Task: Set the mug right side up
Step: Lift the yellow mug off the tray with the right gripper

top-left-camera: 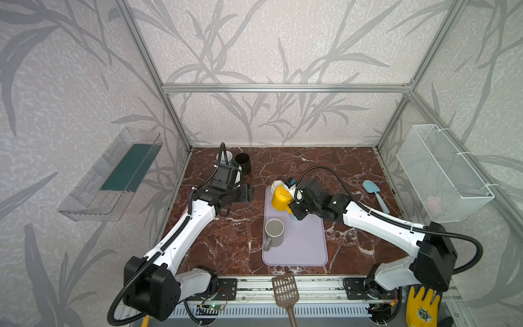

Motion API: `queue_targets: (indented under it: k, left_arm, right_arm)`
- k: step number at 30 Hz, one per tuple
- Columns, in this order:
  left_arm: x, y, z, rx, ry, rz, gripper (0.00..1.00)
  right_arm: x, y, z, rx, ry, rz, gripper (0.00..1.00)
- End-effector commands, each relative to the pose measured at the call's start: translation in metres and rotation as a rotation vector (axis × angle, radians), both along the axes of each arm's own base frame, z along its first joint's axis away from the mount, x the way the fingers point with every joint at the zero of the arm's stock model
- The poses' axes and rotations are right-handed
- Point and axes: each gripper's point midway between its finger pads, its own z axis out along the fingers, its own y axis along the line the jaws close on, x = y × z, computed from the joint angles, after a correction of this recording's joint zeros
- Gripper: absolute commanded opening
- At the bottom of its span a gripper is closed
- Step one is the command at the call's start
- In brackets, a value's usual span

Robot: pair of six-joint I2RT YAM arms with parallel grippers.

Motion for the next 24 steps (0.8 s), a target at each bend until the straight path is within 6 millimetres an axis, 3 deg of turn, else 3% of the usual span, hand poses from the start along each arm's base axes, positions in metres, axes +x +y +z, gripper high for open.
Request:
queue_targets:
  k: [1, 12, 24]
  left_arm:
    - [-0.002, -0.007, 0.009, -0.035, -0.023, -0.017, 0.84]
    - [-0.005, -0.020, 0.024, -0.097, -0.052, -0.061, 0.83]
    - [-0.008, -0.061, 0.037, -0.318, -0.074, -0.199, 0.83]
  right_arm:
    - [0.010, 0.011, 0.051, 0.236, -0.047, -0.006, 0.00]
    - [0.023, -0.007, 0.064, 0.533, 0.087, -0.034, 0.00]
    - [0.039, -0.017, 0.067, 0.719, 0.153, -0.038, 0.00]
